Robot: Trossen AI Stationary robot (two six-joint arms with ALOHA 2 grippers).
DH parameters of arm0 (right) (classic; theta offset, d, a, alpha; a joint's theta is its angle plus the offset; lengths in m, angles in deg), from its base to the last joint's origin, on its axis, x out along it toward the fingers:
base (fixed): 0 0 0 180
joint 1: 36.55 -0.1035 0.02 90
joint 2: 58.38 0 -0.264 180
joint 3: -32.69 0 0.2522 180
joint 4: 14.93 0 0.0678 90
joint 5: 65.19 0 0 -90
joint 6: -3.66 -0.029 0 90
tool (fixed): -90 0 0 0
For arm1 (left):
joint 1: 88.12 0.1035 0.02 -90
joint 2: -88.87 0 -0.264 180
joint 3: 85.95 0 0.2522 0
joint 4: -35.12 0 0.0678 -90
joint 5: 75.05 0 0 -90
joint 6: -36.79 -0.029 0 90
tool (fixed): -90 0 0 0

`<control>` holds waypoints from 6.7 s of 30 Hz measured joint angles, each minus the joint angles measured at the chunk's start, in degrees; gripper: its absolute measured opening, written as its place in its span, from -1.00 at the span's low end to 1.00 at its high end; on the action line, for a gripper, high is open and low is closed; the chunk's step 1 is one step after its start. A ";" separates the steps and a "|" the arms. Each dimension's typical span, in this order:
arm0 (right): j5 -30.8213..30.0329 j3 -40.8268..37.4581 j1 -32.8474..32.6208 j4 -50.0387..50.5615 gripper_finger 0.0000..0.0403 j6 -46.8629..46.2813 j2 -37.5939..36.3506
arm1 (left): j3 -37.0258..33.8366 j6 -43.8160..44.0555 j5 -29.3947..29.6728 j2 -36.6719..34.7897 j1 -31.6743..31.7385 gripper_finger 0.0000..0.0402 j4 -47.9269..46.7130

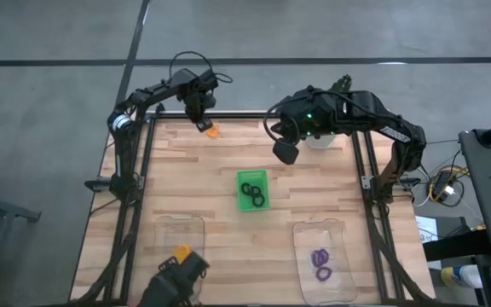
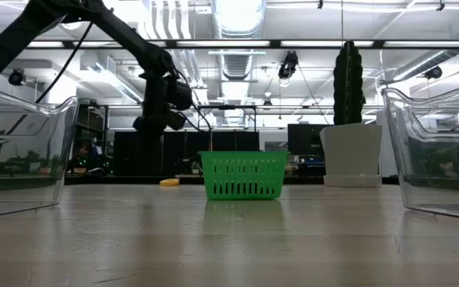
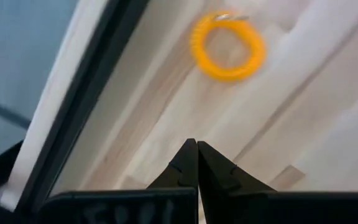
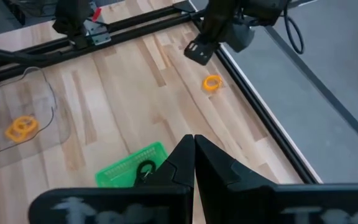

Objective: Sort spring keychains
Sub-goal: Put the yellow spring keychain into the left transparent bin

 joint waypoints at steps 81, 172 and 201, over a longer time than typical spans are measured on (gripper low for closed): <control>-0.14 -0.44 9.26 2.16 -0.96 14.16 -9.40 | 1.26 93.98 29.35 0.00 -20.26 -1.00 20.86; -0.56 -4.83 12.28 6.34 -0.96 9.68 -23.46 | -16.73 104.26 -1.98 -0.27 -19.93 -1.00 21.31; 0.06 -7.86 12.26 6.03 -0.96 9.68 -24.39 | -14.81 81.84 -0.23 -2.29 -23.75 -0.27 20.97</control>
